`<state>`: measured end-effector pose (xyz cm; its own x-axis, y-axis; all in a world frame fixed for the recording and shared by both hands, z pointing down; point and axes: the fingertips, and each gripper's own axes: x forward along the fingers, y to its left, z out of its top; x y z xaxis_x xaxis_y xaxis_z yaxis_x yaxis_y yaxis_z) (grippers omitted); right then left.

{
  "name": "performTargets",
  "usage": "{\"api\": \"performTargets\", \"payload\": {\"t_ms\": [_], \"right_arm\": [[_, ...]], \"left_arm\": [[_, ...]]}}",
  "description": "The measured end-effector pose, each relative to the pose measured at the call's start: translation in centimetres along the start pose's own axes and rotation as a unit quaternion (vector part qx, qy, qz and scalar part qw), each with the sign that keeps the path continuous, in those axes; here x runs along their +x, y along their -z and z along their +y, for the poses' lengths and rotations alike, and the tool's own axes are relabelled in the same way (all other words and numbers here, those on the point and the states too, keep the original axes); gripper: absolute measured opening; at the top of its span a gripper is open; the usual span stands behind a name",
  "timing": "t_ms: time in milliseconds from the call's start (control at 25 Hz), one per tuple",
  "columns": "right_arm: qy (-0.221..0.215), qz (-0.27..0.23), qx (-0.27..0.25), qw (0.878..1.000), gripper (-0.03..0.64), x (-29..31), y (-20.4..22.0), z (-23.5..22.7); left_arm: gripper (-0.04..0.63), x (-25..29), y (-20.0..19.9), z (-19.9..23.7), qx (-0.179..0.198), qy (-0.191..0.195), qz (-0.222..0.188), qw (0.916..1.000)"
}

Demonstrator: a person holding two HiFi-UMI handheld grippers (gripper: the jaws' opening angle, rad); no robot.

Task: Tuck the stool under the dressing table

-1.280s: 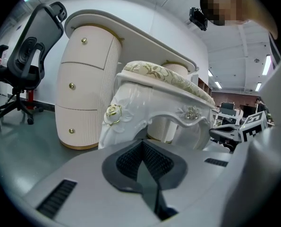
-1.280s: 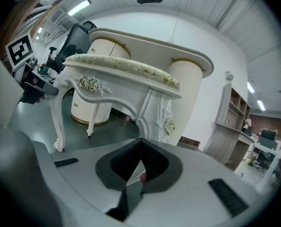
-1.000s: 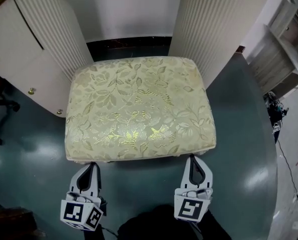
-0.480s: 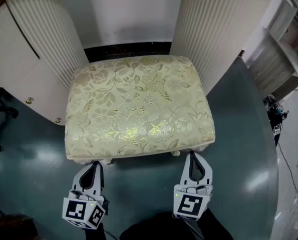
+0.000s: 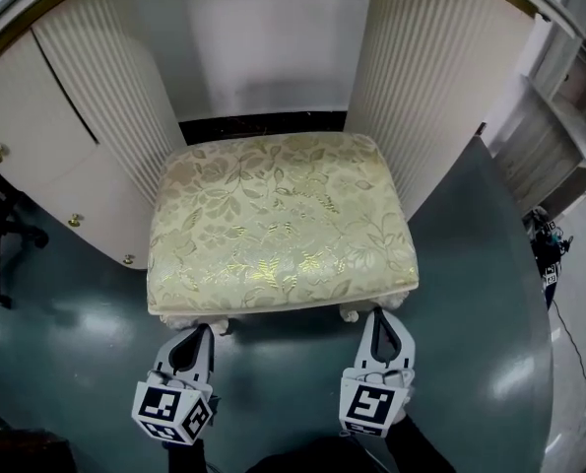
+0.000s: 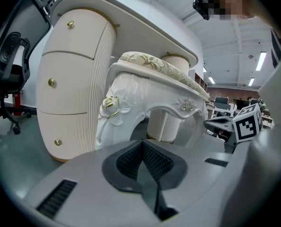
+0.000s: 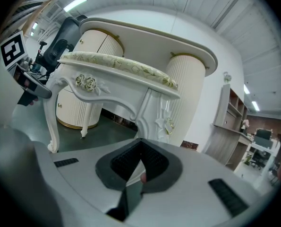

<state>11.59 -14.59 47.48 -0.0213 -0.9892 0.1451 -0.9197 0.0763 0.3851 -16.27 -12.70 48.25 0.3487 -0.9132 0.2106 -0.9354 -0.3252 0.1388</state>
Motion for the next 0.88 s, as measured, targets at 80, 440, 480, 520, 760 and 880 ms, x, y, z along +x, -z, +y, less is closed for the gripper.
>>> {"api": "performTargets", "payload": {"t_ms": [80,440,480,520,760,880], "right_arm": [[-0.007,0.007,-0.003,1.0,0.005,0.1,0.1,-0.1],[-0.061,0.03,0.03,0.997,0.005,-0.9,-1.2,-0.5],[-0.074,0.029,0.047,0.996,0.005,-1.2,-1.6,-0.5],[-0.088,0.027,0.064,0.994,0.005,-1.6,-2.0,-0.5],[-0.125,0.019,0.118,0.985,0.005,-4.5,-3.3,-0.7],[-0.135,0.029,0.134,0.981,0.005,-6.5,-3.0,-0.6]], "left_arm": [[0.008,0.0,0.0,-0.1,0.003,-0.002,0.008,1.0],[0.008,-1.0,-1.0,-0.9,-0.064,-0.035,-0.028,0.9969],[0.008,-1.3,-1.1,-1.3,-0.066,-0.039,-0.034,0.9965],[0.008,-1.6,-1.3,-1.8,-0.066,-0.039,-0.038,0.9963],[0.008,-4.1,-1.8,-5.5,-0.061,-0.019,-0.042,0.9971],[0.008,-5.9,-1.7,-6.5,-0.059,-0.014,-0.037,0.9975]]}}
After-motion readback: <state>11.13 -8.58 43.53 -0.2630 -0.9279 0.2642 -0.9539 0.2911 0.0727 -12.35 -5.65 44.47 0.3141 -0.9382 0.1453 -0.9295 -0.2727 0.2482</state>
